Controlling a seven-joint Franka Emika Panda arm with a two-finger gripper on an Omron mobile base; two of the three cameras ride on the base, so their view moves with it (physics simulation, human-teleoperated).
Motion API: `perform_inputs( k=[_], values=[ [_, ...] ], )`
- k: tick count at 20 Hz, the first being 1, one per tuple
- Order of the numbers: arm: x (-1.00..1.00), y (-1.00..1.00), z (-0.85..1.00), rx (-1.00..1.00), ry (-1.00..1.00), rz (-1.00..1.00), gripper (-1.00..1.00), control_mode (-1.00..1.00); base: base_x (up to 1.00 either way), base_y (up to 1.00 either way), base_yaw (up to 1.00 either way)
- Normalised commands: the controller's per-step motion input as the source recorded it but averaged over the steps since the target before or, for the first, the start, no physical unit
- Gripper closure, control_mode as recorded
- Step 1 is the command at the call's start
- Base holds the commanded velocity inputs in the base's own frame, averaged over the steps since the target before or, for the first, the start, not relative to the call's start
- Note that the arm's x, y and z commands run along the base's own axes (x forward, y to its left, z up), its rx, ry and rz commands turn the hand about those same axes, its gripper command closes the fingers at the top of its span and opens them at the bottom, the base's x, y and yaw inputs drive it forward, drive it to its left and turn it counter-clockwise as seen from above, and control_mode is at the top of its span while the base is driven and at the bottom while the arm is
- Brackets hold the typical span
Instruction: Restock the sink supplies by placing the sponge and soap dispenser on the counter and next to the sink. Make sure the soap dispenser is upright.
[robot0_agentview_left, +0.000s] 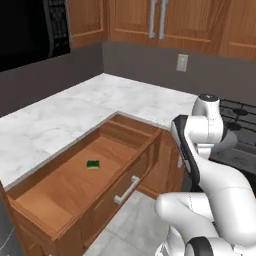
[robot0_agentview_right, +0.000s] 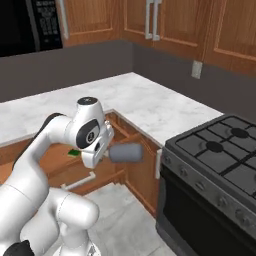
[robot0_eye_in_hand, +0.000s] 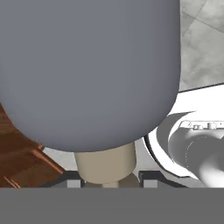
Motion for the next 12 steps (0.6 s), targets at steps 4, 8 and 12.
perform_inputs(
  k=[4, 8, 12],
  values=[
    [0.0, 0.0, 0.0, 0.0, 0.0, 0.0, 1.0, 1.0, 0.37, 0.0, -0.48],
    [0.0, 0.0, 0.0, 0.0, 0.0, 0.0, 1.0, 1.0, 0.38, -0.09, -0.45],
    [0.0, 0.0, 0.0, 0.0, 0.0, 0.0, 1.0, 1.0, 0.19, -0.06, -0.66]
  ],
)
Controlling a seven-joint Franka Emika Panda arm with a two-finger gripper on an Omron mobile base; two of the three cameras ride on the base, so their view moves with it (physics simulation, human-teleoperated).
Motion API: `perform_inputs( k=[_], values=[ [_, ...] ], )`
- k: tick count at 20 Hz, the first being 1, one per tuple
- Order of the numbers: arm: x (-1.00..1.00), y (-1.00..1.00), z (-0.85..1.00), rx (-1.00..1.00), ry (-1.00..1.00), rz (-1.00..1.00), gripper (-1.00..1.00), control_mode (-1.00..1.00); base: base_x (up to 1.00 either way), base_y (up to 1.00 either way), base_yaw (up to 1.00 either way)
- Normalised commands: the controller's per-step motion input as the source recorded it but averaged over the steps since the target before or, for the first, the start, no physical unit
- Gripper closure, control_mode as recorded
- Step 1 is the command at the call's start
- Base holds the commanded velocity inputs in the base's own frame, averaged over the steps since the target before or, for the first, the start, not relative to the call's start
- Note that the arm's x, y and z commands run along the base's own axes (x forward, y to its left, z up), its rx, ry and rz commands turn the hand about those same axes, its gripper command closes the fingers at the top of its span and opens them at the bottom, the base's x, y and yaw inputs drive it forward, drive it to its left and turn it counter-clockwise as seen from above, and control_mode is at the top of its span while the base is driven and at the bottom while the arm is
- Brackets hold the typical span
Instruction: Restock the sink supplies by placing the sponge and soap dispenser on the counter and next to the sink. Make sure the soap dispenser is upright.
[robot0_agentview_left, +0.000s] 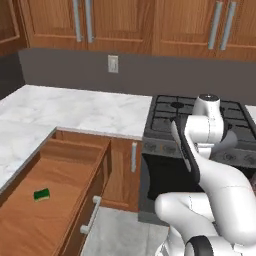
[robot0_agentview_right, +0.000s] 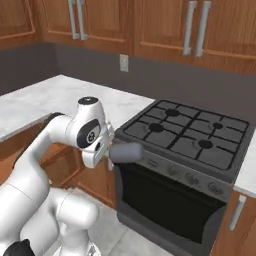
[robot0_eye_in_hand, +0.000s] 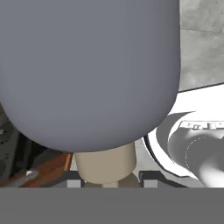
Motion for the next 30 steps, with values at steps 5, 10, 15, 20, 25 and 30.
perform_inputs(
  k=[5, 10, 15, 20, 25, 30],
  values=[
    [0.0, 0.0, 0.0, 0.0, 0.0, 0.0, 1.0, 1.0, 0.04, 0.0, -0.8],
    [0.0, 0.0, 0.0, 0.0, 0.0, 0.0, 1.0, 1.0, 0.03, 0.0, -0.83],
    [0.0, 0.0, 0.0, 0.0, 0.0, 0.0, 1.0, 1.0, 0.12, -0.01, -0.81],
    [0.0, 0.0, 0.0, 0.0, 0.0, 0.0, 1.0, 1.0, 0.32, -0.24, -0.72],
    [0.0, 0.0, 0.0, 0.0, 0.0, 0.0, 1.0, 1.0, 0.42, -0.28, -0.71],
    [0.0, 0.0, 0.0, 0.0, 0.0, 0.0, 1.0, 1.0, 0.64, -0.29, -0.7]
  ],
)
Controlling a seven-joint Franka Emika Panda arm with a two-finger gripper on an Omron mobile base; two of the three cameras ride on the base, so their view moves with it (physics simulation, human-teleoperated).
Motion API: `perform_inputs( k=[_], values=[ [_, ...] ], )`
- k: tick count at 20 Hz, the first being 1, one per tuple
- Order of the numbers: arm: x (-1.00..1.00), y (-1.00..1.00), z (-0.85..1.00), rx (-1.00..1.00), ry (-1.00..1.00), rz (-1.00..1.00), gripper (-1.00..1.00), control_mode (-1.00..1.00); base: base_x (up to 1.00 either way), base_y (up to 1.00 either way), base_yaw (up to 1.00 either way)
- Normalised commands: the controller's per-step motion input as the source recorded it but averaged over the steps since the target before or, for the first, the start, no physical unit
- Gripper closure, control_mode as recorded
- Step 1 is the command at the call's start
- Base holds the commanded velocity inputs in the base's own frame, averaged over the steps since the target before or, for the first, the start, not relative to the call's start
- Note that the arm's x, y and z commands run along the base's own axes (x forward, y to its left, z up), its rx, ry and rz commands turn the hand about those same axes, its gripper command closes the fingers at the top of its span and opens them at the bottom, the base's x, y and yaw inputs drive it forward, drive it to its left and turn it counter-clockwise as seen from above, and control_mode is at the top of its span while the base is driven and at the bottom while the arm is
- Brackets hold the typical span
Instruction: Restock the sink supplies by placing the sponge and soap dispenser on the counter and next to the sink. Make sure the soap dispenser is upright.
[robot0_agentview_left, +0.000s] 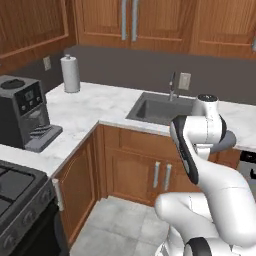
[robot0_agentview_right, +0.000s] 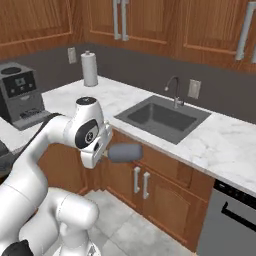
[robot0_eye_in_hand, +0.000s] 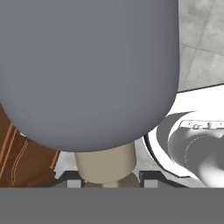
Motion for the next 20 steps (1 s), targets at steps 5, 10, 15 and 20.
perform_inputs(
  k=[5, 10, 15, 20],
  values=[
    [0.0, 0.0, 0.0, 0.0, 0.0, 0.0, 1.0, 1.0, 0.95, -0.04, -0.56],
    [0.0, 0.0, 0.0, 0.0, 0.0, 0.0, 1.0, 1.0, 0.89, 0.02, -0.31],
    [0.0, 0.0, 0.0, 0.0, 0.0, 0.0, 1.0, 1.0, 0.56, 0.21, -0.18],
    [0.0, 0.0, 0.0, 0.0, 0.0, 0.0, 1.0, 1.0, 0.34, 0.19, -0.15]
  ],
)
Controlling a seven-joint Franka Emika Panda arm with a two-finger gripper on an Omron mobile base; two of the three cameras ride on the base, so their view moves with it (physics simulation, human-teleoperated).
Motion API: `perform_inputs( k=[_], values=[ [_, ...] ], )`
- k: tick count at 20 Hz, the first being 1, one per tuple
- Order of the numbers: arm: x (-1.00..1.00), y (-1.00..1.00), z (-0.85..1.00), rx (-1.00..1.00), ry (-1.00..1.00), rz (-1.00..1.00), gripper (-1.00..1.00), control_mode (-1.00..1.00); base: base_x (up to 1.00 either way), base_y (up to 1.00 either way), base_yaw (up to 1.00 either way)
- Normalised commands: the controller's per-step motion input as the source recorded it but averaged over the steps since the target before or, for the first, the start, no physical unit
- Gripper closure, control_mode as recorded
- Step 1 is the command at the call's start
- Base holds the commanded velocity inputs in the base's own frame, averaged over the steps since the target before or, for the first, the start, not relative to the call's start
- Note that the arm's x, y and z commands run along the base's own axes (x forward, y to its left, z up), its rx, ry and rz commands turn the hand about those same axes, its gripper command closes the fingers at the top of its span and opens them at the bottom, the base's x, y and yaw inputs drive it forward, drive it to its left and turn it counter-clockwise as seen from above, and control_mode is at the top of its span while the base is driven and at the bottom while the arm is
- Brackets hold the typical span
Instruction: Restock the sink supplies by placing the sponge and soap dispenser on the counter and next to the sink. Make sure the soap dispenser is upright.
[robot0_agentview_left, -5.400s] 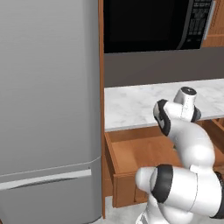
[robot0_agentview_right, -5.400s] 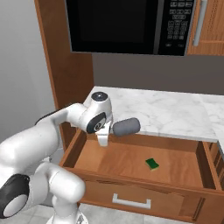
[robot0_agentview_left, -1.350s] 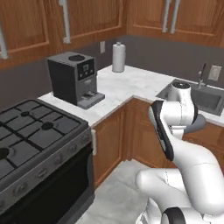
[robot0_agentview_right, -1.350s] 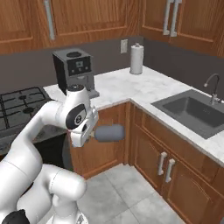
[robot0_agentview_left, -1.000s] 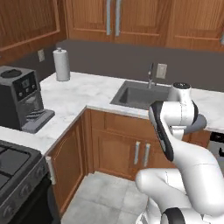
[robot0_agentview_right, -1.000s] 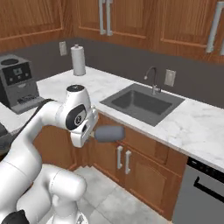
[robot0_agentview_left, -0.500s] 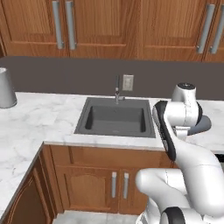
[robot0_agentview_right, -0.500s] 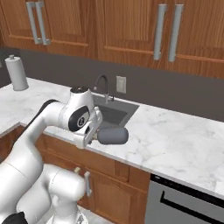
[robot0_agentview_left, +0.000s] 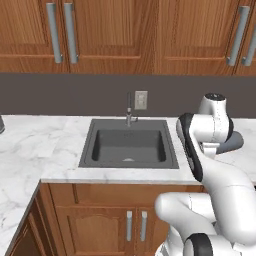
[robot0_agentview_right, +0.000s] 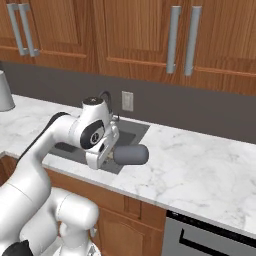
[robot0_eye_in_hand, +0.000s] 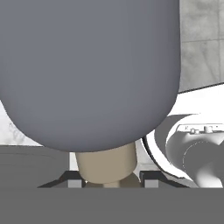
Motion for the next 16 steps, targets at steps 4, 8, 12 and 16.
perform_inputs(
  k=[4, 8, 12, 16],
  values=[
    [0.0, 0.0, 0.0, 0.0, 0.0, 0.0, 1.0, 1.0, 0.31, 0.17, -0.14],
    [0.0, 0.0, 0.0, 0.0, 0.0, 0.0, 1.0, 1.0, 0.16, 0.17, -0.13],
    [0.28, -0.01, 0.02, 0.13, 0.0, -0.02, 1.0, -1.0, 0.06, 0.05, -0.03],
    [0.69, -0.16, 0.14, 0.28, 0.0, 0.05, 1.0, -1.0, 0.0, 0.0, 0.0]
  ],
)
